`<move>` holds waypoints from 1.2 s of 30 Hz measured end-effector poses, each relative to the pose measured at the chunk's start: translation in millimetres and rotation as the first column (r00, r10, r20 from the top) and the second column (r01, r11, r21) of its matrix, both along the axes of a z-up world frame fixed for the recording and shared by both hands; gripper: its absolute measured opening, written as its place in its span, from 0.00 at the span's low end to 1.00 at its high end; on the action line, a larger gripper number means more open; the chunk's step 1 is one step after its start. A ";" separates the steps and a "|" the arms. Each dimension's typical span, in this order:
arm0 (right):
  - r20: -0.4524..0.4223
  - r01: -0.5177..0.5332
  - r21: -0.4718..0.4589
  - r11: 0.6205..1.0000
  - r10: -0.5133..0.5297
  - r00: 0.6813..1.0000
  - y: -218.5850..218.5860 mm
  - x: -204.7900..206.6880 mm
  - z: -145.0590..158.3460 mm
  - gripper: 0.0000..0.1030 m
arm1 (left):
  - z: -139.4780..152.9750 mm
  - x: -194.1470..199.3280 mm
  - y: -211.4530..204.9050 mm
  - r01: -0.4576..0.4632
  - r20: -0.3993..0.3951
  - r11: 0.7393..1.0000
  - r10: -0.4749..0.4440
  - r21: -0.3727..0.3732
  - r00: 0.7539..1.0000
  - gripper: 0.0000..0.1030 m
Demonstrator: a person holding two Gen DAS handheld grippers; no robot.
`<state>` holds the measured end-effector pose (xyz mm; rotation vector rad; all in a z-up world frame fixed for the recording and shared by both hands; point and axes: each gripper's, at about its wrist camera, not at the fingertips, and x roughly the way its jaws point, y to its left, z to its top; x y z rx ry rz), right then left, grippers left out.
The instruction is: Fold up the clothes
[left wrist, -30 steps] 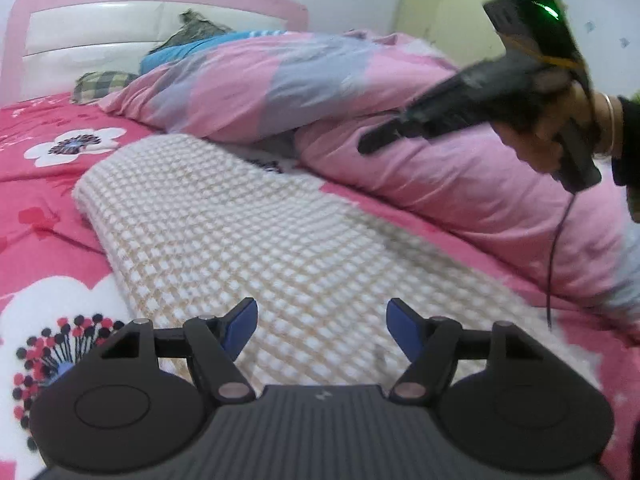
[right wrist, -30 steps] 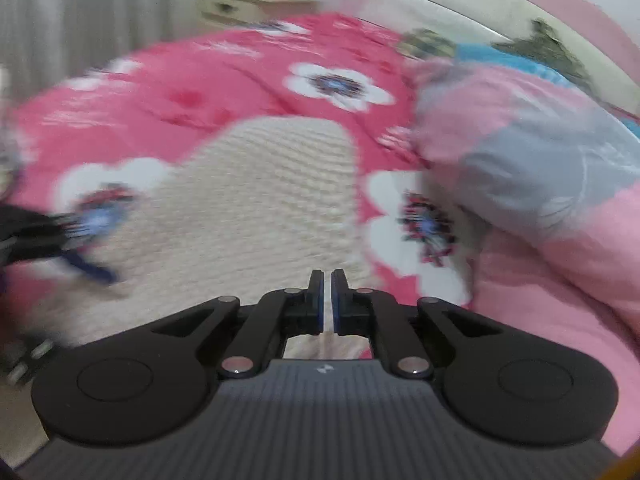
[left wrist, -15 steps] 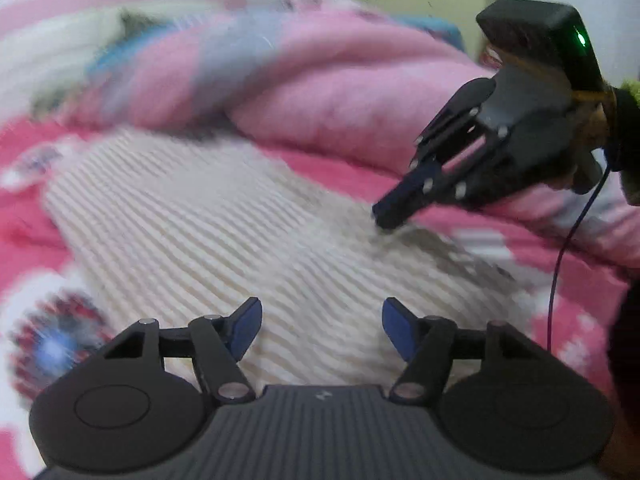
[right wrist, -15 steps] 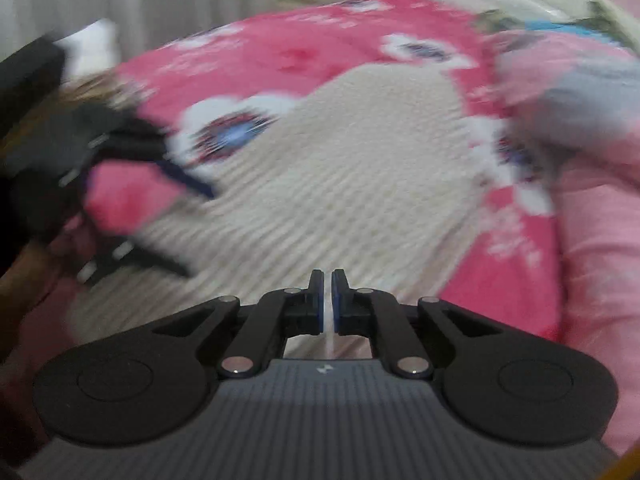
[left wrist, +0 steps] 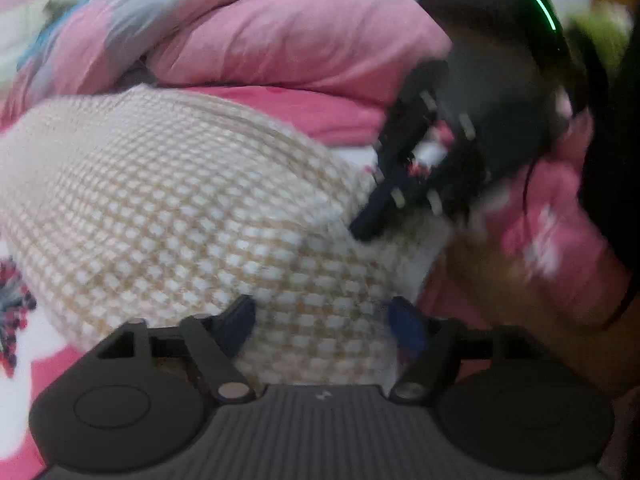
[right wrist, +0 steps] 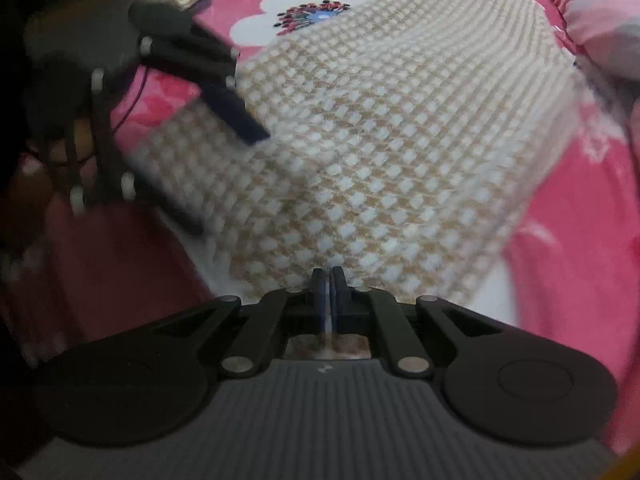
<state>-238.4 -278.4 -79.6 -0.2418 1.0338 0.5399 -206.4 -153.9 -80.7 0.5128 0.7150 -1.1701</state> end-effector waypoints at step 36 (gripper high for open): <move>0.190 -0.245 0.008 0.970 0.239 0.952 -43.3 165.5 20.8 0.00 | 1.1 50.0 66.1 -0.268 -0.267 0.956 0.230 -0.116 0.936 0.68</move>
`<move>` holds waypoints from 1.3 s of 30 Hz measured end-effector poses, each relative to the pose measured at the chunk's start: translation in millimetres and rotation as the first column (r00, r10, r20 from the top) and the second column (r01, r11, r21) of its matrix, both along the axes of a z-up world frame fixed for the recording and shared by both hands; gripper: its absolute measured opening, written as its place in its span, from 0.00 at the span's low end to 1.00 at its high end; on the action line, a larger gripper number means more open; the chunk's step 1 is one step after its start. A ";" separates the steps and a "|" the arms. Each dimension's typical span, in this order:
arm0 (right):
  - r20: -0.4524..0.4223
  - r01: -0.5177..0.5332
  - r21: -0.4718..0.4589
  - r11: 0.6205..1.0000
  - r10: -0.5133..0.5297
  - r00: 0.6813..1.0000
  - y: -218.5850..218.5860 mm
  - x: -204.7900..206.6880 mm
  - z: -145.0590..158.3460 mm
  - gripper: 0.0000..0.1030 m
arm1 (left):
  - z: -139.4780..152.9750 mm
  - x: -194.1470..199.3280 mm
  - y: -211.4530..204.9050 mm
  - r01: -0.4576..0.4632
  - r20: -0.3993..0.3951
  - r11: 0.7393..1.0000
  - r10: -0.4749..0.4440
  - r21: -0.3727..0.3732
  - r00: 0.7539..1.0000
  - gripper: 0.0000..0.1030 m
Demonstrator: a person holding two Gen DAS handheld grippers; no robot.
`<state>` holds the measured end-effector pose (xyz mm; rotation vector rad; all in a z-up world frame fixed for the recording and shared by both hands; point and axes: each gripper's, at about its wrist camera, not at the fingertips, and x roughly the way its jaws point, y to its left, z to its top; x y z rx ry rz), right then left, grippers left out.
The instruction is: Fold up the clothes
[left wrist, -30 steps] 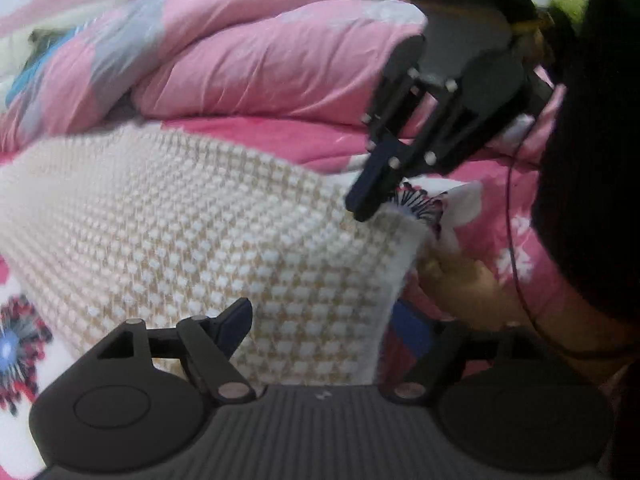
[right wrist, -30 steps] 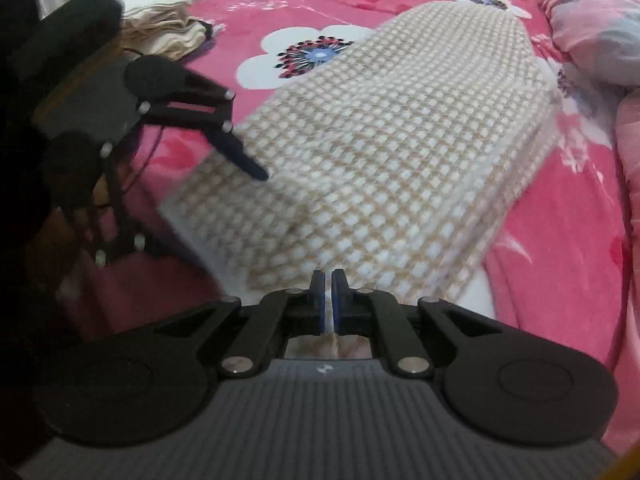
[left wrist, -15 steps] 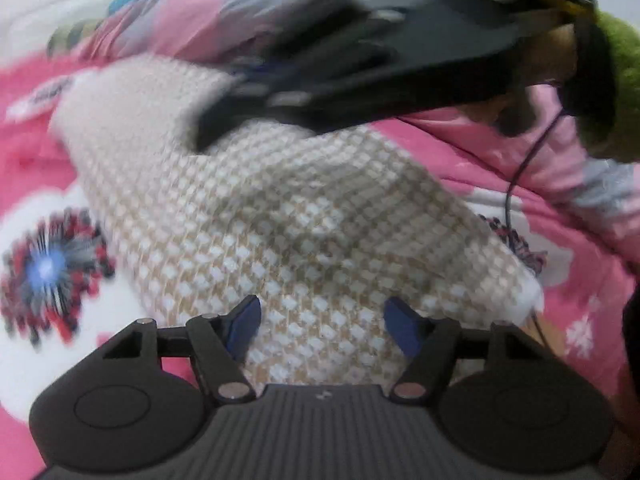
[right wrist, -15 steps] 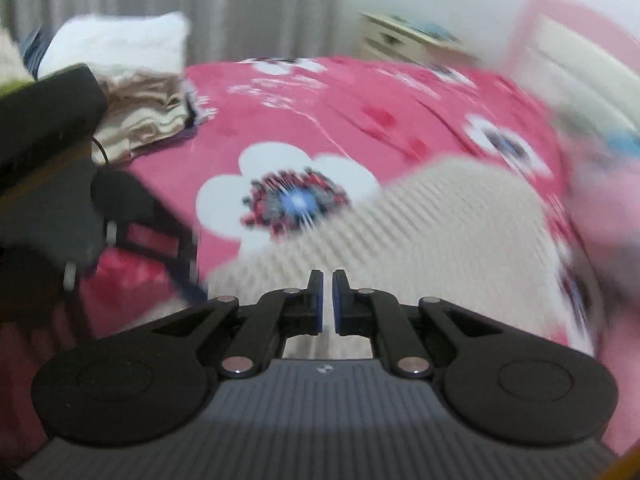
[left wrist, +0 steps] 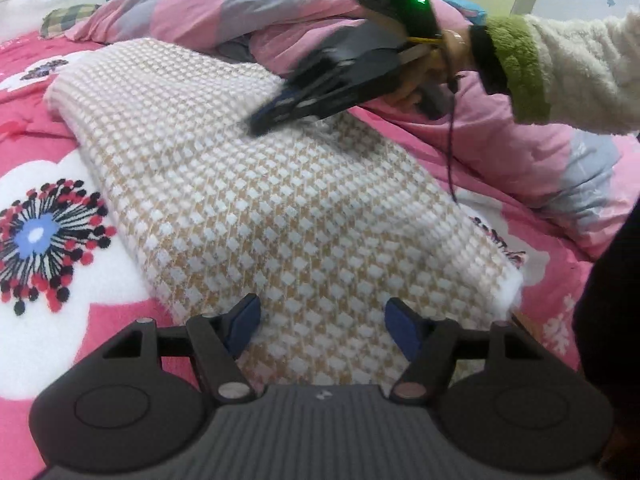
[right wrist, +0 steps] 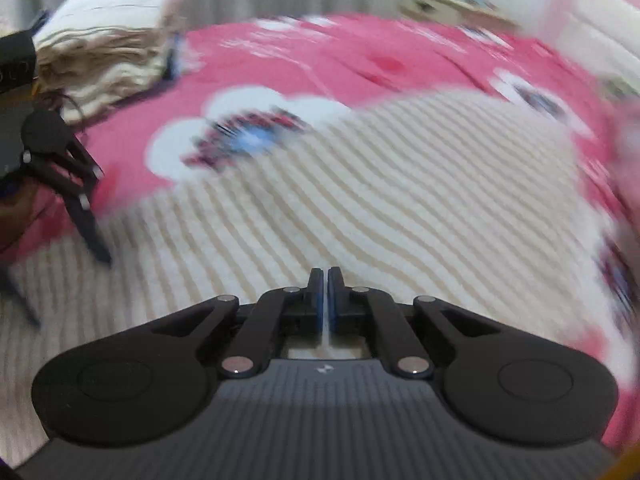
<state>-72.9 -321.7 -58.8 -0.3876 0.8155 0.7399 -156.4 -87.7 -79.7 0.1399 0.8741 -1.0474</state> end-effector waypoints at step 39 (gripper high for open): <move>-0.589 0.567 0.494 0.659 -0.226 0.776 -69.5 276.8 -37.5 0.82 | -58.2 376.5 53.9 -0.728 -0.623 0.630 0.463 -0.269 0.631 0.69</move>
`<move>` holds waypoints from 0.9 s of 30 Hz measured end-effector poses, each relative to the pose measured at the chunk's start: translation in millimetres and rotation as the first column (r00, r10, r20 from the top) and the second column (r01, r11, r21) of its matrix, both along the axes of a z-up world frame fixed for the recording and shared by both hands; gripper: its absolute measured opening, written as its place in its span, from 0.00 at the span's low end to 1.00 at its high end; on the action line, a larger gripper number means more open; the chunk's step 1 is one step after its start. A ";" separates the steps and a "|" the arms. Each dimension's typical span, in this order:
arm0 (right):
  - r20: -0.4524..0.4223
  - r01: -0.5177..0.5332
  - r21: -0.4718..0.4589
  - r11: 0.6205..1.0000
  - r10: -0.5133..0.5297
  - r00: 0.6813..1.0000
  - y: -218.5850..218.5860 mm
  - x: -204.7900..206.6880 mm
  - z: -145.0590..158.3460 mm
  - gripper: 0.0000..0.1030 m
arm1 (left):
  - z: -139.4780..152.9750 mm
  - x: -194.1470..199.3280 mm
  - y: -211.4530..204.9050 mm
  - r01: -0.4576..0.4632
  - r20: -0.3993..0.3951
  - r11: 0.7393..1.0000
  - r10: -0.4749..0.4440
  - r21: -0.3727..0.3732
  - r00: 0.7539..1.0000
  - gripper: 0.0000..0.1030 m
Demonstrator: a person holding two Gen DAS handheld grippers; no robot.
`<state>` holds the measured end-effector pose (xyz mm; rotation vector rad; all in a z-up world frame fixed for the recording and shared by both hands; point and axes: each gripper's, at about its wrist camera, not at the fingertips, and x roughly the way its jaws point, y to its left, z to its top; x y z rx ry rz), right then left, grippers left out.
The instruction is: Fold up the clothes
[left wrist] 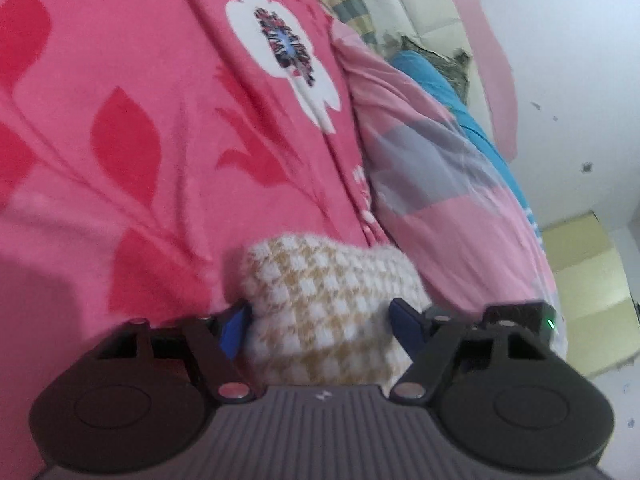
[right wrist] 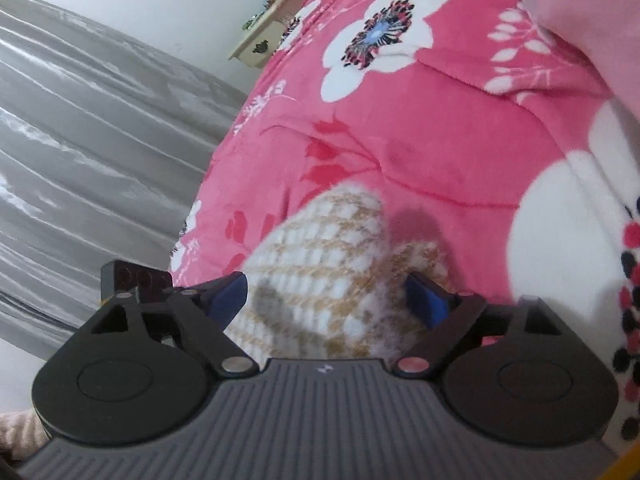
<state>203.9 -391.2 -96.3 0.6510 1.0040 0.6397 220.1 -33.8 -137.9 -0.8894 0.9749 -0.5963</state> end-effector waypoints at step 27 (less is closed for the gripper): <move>0.390 0.061 -0.235 0.970 0.036 0.920 23.1 -207.6 207.1 0.27 | 214.2 -150.6 -25.1 0.299 0.570 0.939 -0.342 0.172 0.747 0.58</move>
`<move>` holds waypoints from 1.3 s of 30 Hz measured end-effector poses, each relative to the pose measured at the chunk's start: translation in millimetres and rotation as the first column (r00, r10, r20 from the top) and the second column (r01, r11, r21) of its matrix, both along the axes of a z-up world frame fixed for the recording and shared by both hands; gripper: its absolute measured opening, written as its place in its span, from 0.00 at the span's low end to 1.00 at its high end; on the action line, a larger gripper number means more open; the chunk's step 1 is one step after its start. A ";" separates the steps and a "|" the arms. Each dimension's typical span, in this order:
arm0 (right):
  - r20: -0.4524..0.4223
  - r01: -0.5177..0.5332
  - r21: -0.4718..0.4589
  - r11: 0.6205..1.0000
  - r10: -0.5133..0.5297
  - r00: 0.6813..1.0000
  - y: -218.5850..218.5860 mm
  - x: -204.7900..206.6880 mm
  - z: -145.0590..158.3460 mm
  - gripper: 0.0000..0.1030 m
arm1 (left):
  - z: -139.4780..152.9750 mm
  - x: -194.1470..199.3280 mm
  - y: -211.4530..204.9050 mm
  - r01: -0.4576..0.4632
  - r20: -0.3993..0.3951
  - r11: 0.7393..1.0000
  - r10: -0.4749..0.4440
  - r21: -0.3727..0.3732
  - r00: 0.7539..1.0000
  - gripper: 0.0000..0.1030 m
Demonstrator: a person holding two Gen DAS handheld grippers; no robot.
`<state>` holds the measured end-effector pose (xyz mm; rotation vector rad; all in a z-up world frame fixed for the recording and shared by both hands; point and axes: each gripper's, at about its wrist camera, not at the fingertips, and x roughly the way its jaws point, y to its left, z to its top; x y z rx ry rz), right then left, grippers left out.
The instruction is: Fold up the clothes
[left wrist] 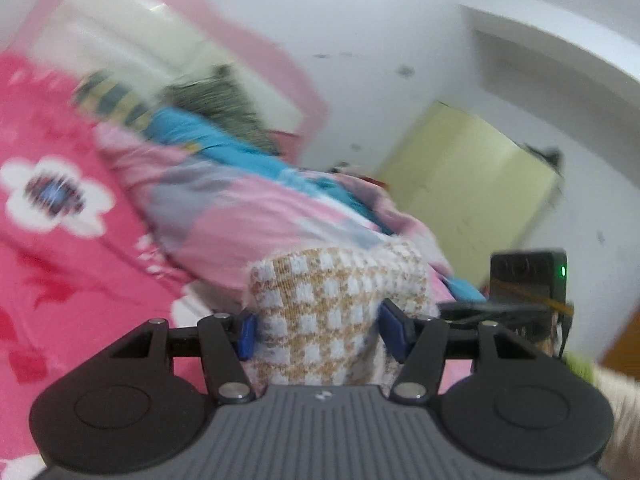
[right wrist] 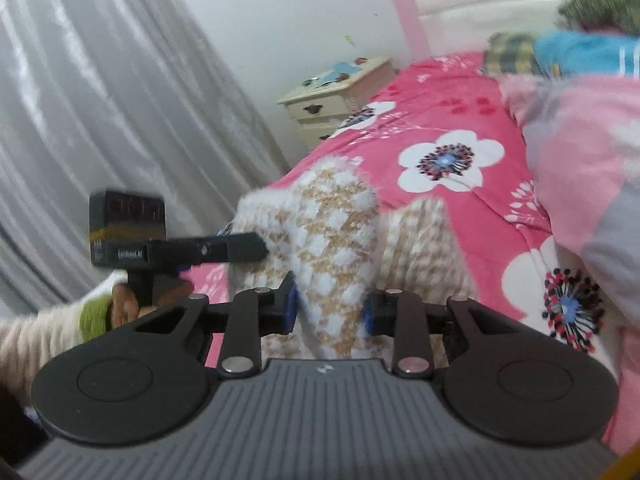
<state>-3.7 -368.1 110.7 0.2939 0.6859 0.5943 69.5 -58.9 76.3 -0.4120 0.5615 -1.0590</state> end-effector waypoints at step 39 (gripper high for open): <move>-0.338 0.326 0.143 0.935 -0.263 0.904 -3.7 -250.8 -78.1 0.60 | -72.1 -257.4 -15.2 0.351 0.059 0.824 -0.417 0.444 0.907 0.67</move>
